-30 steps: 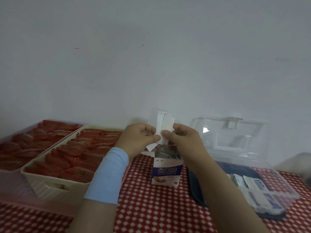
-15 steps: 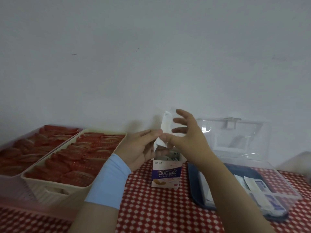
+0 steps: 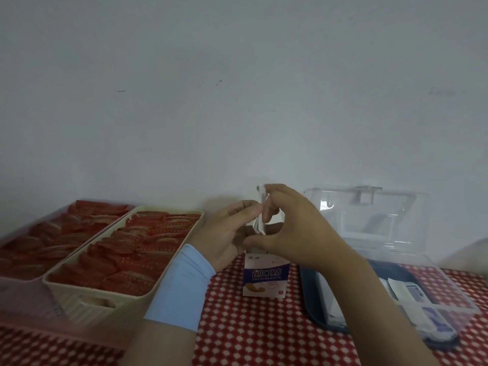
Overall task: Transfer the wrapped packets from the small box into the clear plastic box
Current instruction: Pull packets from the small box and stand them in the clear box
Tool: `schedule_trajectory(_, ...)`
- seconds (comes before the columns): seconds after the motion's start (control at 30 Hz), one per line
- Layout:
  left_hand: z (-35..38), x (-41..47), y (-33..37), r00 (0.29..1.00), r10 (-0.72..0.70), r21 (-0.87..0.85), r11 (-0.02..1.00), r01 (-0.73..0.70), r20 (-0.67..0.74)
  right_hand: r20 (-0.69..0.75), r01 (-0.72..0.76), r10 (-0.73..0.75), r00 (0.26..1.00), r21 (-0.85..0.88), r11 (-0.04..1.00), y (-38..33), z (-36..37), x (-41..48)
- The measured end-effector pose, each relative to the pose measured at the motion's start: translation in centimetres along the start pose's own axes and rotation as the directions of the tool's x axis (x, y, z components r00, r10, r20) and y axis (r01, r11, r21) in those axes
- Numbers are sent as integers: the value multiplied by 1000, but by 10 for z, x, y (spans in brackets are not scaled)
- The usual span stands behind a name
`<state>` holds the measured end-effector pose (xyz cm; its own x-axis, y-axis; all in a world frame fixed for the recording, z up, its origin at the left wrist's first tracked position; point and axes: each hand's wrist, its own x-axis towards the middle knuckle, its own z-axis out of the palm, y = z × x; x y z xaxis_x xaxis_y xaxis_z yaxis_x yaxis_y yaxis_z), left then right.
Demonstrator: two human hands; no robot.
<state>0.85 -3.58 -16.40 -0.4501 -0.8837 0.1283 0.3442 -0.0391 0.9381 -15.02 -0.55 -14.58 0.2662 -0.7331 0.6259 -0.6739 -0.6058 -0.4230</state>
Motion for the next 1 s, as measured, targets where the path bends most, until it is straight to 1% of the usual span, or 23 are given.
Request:
schedule_trajectory(0.07, -1, 0, -1, 1000, 1, -17, 1000, 0, 16, -7, 21, -22, 1000, -77, 997, -4, -1, 1)
schedule_trajectory(0.13, -1, -1, -2, 999, 5, -61, 998, -3, 44, 31, 2, 0, 1000, -91, 996, -4, -2, 0)
schedule_trajectory(0.17, -1, -2, -1, 998, 1, -78, 997, 3, 56, 56, -29, 32, 998, -49, 998, -4, -4, -1)
schedule_trajectory(0.2, -1, -2, -1, 998, -3, -84, 996, 8, 59, 83, -79, 76, 994, 41, 996, -4, -6, -3)
schedule_trajectory(0.23, 0, -3, 0, 998, -5, -82, 997, 11, 64, 102, -133, 117, 988, 167, 977, -4, -7, -4)
schedule_trajectory(0.3, 0, -5, 1, 997, -11, -74, 997, 17, 75, 105, -200, 173, 979, 383, 902, -1, -7, -2)
schedule_trajectory(0.33, 0, -6, 1, 996, -19, -71, 997, 25, 83, 77, -218, 205, 976, 426, 878, 3, -7, -1)
schedule_trajectory(0.43, -1, -8, 0, 990, -63, -42, 997, 69, 128, 17, -219, 234, 972, 431, 875, 7, -6, 2)
schedule_trajectory(0.5, -6, -8, 1, 986, -93, 3, 996, 94, 138, 32, -229, 240, 970, 435, 871, 5, -6, 1)
schedule_trajectory(0.57, -10, -9, 5, 984, -95, 48, 995, 89, 150, 46, -246, 251, 967, 439, 864, 3, -6, 2)
schedule_trajectory(0.63, -15, -12, 10, 993, -67, 66, 996, 60, 100, 10, -264, 280, 960, 365, 893, 8, -3, 3)
schedule_trajectory(0.7, -22, -13, 14, 1000, -14, 75, 997, 16, -24, -26, -310, 318, 948, 167, 936, 16, -3, 4)
schedule_trajectory(0.73, -25, -12, 14, 996, 16, 76, 997, -9, -87, -7, -336, 337, 942, 42, 941, 19, -3, 4)
schedule_trajectory(0.8, -28, -8, 12, 979, 62, 67, 997, -49, -194, 98, -355, 377, 921, -184, 916, 22, 0, 5)
schedule_trajectory(0.87, -24, -4, 9, 958, 99, 85, 993, -78, -269, 220, -317, 409, 886, -356, 879, 19, 6, 9)
schedule_trajectory(0.93, -20, -1, 7, 943, 126, 120, 988, -93, -309, 294, -250, 425, 856, -484, 839, 13, 14, 16)
schedule_trajectory(1.0, -19, 1, 6, 938, 133, 138, 986, -93, -320, 326, -206, 455, 829, -578, 790, 11, 23, 25)
